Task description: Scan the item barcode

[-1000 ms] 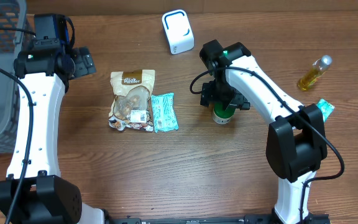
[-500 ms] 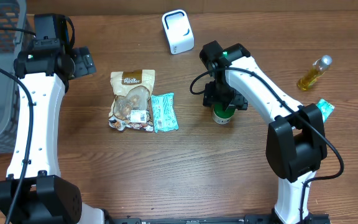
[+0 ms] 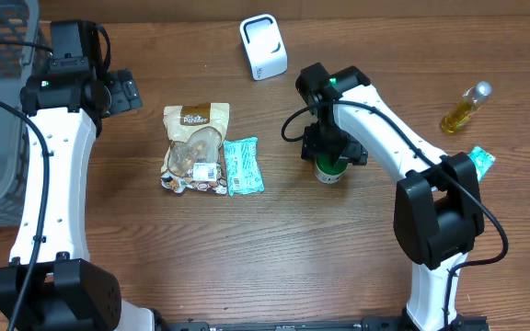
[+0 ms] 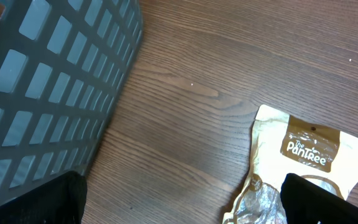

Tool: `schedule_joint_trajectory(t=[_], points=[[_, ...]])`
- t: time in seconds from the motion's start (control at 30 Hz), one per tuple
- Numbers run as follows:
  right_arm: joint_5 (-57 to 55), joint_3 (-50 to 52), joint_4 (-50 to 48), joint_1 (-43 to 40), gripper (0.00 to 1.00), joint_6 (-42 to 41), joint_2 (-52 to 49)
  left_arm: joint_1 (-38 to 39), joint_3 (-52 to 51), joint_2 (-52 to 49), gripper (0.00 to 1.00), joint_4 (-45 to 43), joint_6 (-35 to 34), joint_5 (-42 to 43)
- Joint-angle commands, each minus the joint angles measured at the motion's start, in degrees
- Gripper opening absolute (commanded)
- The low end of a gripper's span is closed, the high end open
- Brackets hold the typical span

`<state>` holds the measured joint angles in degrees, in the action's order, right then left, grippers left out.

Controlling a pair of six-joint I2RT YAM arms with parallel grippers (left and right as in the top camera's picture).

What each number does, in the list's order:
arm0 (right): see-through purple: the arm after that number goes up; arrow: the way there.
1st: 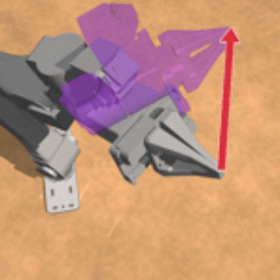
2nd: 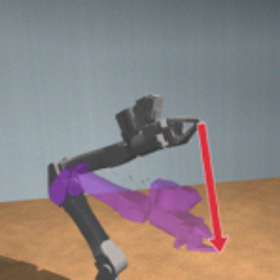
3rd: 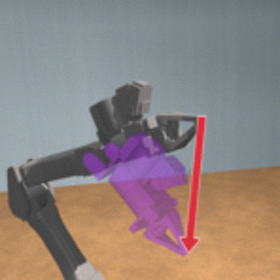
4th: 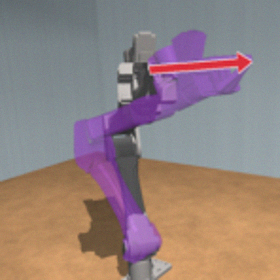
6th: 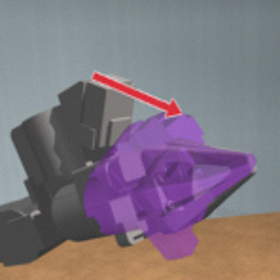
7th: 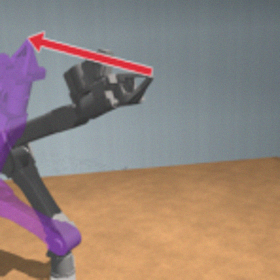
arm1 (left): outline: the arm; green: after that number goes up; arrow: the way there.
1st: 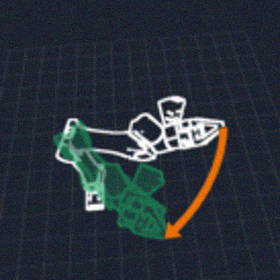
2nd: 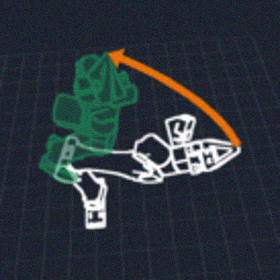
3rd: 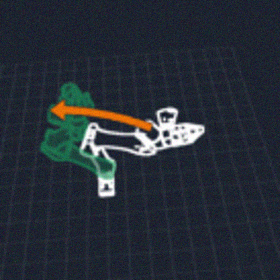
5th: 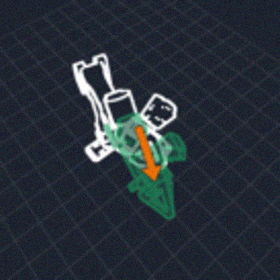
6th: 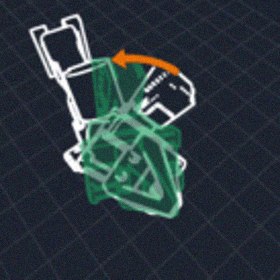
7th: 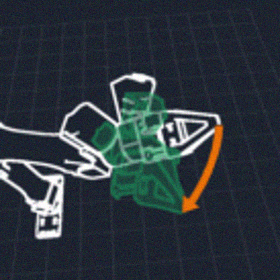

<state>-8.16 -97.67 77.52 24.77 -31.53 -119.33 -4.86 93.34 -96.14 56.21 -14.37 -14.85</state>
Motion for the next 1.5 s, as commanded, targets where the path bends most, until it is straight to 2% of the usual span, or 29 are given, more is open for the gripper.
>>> schedule_joint_trajectory(t=[0.0,0.47,0.63,0.8,0.97,1.47], points=[[-0.6,0.9,-0.6,-0.1,0.83,-0.4,0.0,0.4,0.2,-0.2,1.00,0.1,1.1,-0.6],[3.5,0.9,-2.4,-0.1,0.63,0.1,0.0,0.4,0.2,-0.2,1.00,0.1,1.1,-0.6],[4.3,0.9,-4.3,0.0,0.63,0.5,0.0,0.4,0.2,-0.2,1.00,0.1,1.1,-0.6],[13.4,0.9,-7.6,0.0,0.62,10.7,0.0,0.4,0.2,-0.2,0.99,0.1,1.1,-0.6],[17.1,0.9,-9.6,0.0,0.62,16.4,0.0,0.4,0.2,-0.2,1.00,0.1,1.1,-0.6],[16.6,1.0,-11.2,0.0,0.62,27.1,-0.1,0.4,0.2,-0.2,1.00,0.1,1.1,-0.6]])
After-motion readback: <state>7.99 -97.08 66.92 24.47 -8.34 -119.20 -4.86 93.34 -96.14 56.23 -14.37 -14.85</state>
